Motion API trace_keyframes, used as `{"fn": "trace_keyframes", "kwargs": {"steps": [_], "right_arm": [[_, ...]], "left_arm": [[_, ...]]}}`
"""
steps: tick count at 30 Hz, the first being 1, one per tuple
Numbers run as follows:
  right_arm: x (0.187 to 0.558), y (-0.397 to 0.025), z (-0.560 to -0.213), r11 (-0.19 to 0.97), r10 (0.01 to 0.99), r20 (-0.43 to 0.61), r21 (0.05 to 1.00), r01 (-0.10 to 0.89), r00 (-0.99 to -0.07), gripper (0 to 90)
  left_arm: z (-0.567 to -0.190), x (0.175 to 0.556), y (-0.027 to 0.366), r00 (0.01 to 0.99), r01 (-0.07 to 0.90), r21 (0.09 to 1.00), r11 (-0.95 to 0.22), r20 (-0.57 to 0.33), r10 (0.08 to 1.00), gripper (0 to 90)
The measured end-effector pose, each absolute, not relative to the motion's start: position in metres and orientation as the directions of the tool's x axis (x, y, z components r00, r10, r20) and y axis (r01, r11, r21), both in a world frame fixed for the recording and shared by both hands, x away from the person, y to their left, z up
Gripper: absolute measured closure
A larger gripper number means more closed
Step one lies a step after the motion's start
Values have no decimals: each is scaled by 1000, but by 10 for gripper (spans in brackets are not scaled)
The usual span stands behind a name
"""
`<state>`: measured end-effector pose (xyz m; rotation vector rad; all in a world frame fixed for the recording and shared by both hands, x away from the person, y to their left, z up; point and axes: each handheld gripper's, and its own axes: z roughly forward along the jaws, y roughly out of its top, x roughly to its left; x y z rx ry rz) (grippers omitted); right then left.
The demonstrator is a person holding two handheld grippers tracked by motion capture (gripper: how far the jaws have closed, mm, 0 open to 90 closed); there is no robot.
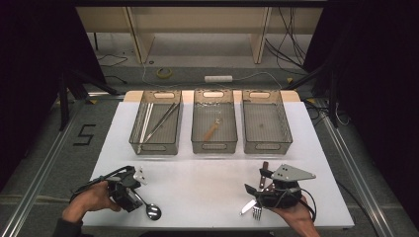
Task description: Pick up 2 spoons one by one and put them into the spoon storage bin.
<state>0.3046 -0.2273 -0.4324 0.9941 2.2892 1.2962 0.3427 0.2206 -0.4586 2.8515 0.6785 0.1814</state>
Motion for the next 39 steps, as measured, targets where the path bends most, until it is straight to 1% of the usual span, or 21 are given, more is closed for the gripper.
{"fn": "trace_keyframes", "kwargs": {"steps": [18, 21, 22, 24, 25, 27, 29, 32, 33, 39], "right_arm": [[305, -227, -432, 343, 709, 56, 844, 413, -703, 267], [305, -227, -433, 343, 710, 55, 844, 413, -702, 267], [305, -227, -433, 343, 710, 55, 844, 413, -702, 267], [305, -227, -433, 342, 710, 55, 844, 413, -702, 267], [305, -227, -433, 342, 710, 56, 844, 413, -702, 267], [305, -227, -433, 342, 710, 55, 844, 413, -702, 267], [305, -227, -433, 343, 710, 55, 844, 412, -702, 267], [305, -227, -433, 342, 710, 55, 844, 413, -702, 267], [305, -227, -433, 342, 710, 55, 844, 413, -702, 267], [305, -227, -433, 347, 708, 53, 843, 412, -705, 267]], "left_arm": [[-461, 344, 216, 906, 386, 221, -895, 89, 413, 329], [-460, 344, 215, 913, 371, 217, -903, 94, 398, 363], [-461, 343, 215, 910, 373, 231, -898, 96, 403, 373], [-460, 343, 213, 920, 344, 221, -913, 113, 375, 395], [-461, 342, 213, 922, 337, 229, -913, 116, 369, 412], [-461, 342, 212, 927, 322, 227, -919, 124, 355, 479], [-461, 342, 211, 931, 295, 216, -931, 154, 330, 525], [-461, 342, 210, 929, 277, 230, -933, 183, 322, 612], [-462, 341, 209, 932, 259, 229, -938, 197, 305, 634], [-463, 339, 206, 940, 167, 217, -962, 261, 222, 720]]}}
